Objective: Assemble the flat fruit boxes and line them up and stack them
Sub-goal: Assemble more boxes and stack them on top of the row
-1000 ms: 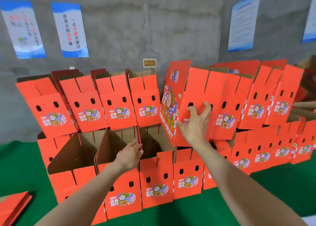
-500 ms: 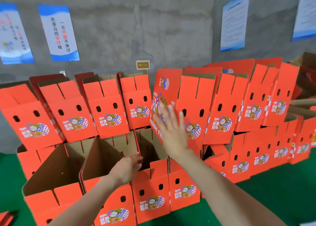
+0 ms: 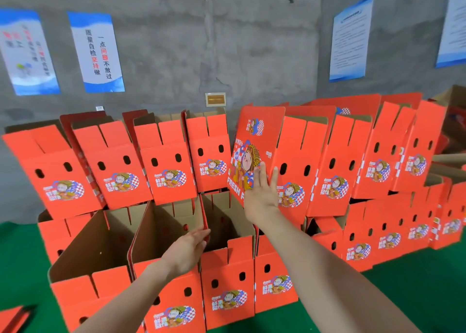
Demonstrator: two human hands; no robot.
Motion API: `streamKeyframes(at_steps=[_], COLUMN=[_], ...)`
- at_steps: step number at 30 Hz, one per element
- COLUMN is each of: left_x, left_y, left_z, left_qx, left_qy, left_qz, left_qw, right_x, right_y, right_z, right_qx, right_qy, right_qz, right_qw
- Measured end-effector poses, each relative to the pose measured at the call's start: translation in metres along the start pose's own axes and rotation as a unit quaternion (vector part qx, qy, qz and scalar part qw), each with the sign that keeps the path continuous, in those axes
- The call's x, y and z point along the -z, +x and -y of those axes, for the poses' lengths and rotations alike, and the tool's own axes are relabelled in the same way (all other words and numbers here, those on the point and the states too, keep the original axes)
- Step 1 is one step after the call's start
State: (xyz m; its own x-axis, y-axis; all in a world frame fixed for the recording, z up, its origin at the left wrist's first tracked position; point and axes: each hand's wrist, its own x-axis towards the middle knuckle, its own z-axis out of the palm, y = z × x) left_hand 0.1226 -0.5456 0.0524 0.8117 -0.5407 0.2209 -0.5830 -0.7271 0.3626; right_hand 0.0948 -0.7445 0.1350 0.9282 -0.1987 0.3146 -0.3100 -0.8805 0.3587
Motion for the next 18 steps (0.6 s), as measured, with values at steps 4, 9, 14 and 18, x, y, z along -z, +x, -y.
streamKeyframes(at_steps=[4,9,14,18], left_x=[0.006,0.025,0.049,0.073], left_y=[-0.016,-0.040,-0.073,-0.118], left_z=[0.010,0.023,0.047,0.068], left_qx=[-0.003,0.018,0.046,0.041], left_qy=[-0.009,-0.017,-0.020,-0.051], left_qz=[-0.033,-0.100,-0.082,-0.080], left_qw=[0.999,0.995,0.995,0.995], right_x=[0.003,0.011,0.028,0.044], right_y=[-0.001,0.000,-0.006,-0.024], right_z=[0.001,0.000,0.010,0.044], right_qx=[-0.004,-0.009,-0.061,-0.083], right_qy=[0.009,0.051,0.166,0.360], right_qz=[0.024,0.045,0.028,-0.140], right_qw=[1.000,0.998,0.984,0.919])
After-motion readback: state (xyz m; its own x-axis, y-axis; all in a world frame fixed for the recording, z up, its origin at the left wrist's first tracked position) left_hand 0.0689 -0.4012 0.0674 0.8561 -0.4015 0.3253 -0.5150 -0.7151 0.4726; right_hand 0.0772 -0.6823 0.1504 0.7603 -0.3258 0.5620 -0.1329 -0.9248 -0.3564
